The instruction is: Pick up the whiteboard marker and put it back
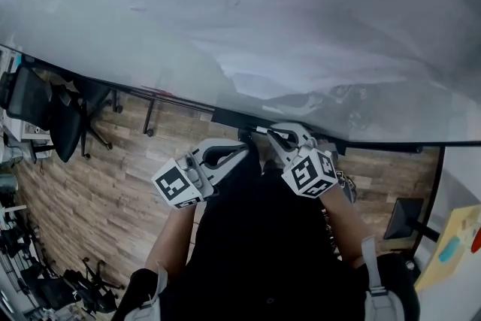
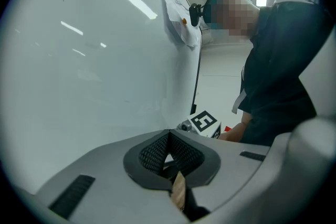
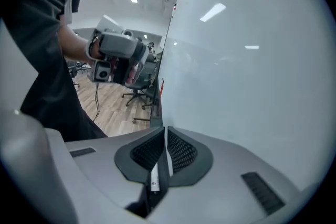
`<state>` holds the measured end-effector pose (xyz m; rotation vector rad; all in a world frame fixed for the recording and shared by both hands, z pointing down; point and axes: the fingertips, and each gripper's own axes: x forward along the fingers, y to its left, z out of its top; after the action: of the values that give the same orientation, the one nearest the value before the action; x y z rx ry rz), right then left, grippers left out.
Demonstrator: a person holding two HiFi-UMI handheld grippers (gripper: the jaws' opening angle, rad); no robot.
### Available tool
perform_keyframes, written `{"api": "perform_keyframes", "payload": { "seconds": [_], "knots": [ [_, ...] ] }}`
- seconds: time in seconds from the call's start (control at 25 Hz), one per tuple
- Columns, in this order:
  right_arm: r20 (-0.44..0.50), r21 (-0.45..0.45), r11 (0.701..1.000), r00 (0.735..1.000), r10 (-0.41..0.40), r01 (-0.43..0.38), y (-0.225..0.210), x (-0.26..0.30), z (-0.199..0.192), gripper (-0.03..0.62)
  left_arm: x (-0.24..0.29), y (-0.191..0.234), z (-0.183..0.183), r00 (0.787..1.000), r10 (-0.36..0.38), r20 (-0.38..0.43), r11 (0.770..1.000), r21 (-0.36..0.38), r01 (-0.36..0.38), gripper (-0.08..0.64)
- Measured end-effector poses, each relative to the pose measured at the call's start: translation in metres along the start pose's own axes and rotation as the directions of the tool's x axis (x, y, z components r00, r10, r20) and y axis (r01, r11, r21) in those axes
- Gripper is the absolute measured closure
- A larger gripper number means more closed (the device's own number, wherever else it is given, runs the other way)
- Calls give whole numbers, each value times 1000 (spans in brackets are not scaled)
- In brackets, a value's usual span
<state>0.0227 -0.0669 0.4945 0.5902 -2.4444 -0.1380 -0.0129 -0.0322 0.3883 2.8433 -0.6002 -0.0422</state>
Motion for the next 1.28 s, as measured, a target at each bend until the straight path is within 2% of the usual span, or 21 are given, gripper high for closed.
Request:
{"api": "perform_keyframes", "payload": {
  "seconds": [0.16, 0.28, 0.36, 0.44, 0.52, 0.72, 0.88, 1.0, 1.12, 1.28],
  "knots": [
    [127, 60, 998, 992, 9, -17, -9, -31, 37, 570, 6, -5, 8, 1000, -14, 13, 999, 30, 14, 548],
    [233, 99, 993, 972, 34, -59, -14, -54, 61, 572, 10, -7, 13, 1000, -23, 17, 999, 47, 23, 548],
    [338, 153, 984, 940, 39, -96, -18, -71, 78, 572, 14, -10, 16, 999, -32, 18, 998, 58, 31, 548],
    [443, 235, 960, 896, 32, -150, -23, -87, 95, 572, 14, -11, 19, 999, -38, 20, 997, 69, 37, 548],
    [496, 275, 941, 867, 35, -196, -26, -103, 103, 574, 18, -13, 23, 999, -38, 19, 996, 80, 37, 548],
    [549, 262, 935, 834, 58, -237, -25, -128, 103, 574, 28, -22, 34, 997, -65, 38, 992, 110, 61, 548],
    [596, 263, 930, 801, 51, -255, -25, -133, 105, 574, 27, -21, 29, 996, -84, 5, 991, 104, 83, 548],
    [619, 264, 928, 784, 47, -264, -24, -140, 102, 574, 33, -24, 30, 994, -105, 23, 989, 107, 102, 548],
    [606, 282, 926, 795, 30, -250, -25, -141, 92, 574, 35, -27, 27, 994, -113, 5, 988, 106, 111, 548],
    [585, 255, 939, 810, 38, -229, -22, -140, 80, 574, 36, -30, 25, 994, -113, 1, 989, 98, 112, 548]
  ]
}}
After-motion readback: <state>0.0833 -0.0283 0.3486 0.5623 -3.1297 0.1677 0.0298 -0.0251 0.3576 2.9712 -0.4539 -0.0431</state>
